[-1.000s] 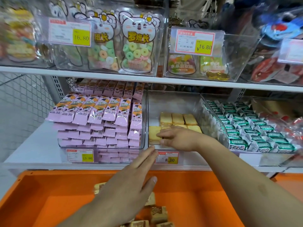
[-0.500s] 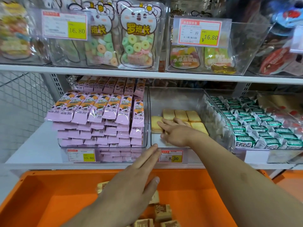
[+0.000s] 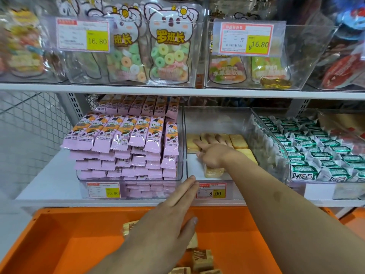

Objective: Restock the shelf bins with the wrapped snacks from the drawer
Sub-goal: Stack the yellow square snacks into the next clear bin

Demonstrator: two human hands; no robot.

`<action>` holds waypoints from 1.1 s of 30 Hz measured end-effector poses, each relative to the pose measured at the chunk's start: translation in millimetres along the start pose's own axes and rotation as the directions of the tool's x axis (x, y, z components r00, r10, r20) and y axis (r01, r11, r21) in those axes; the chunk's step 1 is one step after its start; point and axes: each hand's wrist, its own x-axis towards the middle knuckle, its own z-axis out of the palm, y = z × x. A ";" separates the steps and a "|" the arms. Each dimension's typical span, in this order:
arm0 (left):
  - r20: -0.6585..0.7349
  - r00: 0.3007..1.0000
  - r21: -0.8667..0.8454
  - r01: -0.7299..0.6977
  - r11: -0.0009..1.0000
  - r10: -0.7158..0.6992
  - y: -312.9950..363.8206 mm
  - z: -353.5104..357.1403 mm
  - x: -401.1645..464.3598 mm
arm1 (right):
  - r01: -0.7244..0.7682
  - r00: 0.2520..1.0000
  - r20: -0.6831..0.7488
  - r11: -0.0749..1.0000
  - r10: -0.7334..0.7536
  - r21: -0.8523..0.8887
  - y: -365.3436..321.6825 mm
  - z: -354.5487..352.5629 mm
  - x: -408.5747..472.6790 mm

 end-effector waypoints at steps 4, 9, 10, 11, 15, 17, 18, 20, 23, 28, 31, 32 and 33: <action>-0.017 1.000 -0.004 -0.003 1.000 0.003 0.2 0.7 0.4 | 0.048 0.998 -0.041 0.997 -0.046 0.055 5.5 -5.7 -9.4; -0.041 0.999 -0.023 -0.004 1.000 0.003 0.1 1.4 -0.7 | 0.118 0.990 0.072 0.993 -0.119 0.029 30.0 -19.9 -24.0; -0.048 0.999 -0.029 -0.008 1.000 0.006 -0.1 1.7 -0.8 | 0.122 0.991 0.054 0.992 -0.123 0.014 34.8 -18.6 -24.9; -0.054 0.998 -0.036 -0.013 0.999 0.011 -0.2 2.1 -0.6 | 0.122 0.992 0.029 0.992 -0.123 0.012 38.3 -15.6 -23.8; -0.064 0.998 -0.046 -0.017 0.999 0.014 -0.5 2.6 -1.0 | 0.096 0.995 -0.018 0.995 -0.096 0.009 41.1 -1.7 -15.9; -0.062 0.998 -0.044 -0.012 0.999 0.009 -0.3 3.2 -1.1 | 0.076 0.997 -0.006 0.997 -0.076 0.023 41.8 1.2 -12.7; -0.060 0.998 -0.045 -0.009 0.999 0.006 -0.2 3.3 -1.4 | 0.068 0.998 -0.004 0.997 -0.068 0.022 42.0 1.6 -11.9; -0.059 0.998 -0.049 -0.007 0.999 0.004 -0.2 3.2 -1.5 | 0.058 0.998 0.000 0.998 -0.058 0.017 41.0 1.4 -13.5; -0.071 0.997 -0.048 -0.016 0.999 0.012 -0.2 2.7 -1.6 | 0.055 0.999 0.003 0.998 -0.055 0.026 39.2 -0.8 -18.7; -0.104 0.993 -0.012 -0.055 0.998 0.053 -2.3 5.3 -8.0 | 0.119 0.992 -0.047 0.993 -0.118 0.018 33.4 -12.3 -39.3; -0.129 0.989 0.001 -0.074 0.997 0.074 -6.1 8.9 -15.0 | 0.175 0.981 -0.084 0.984 -0.173 0.021 31.7 -15.7 -59.3; -0.148 0.985 -0.006 -0.088 0.996 0.086 -7.8 10.3 -17.7 | 0.196 0.976 -0.099 0.981 -0.193 0.018 31.5 -16.2 -67.3; -0.165 0.982 -0.014 -0.099 0.995 0.095 -10.2 11.9 -20.9 | 0.211 0.972 -0.110 0.977 -0.208 0.018 30.5 -16.6 -76.7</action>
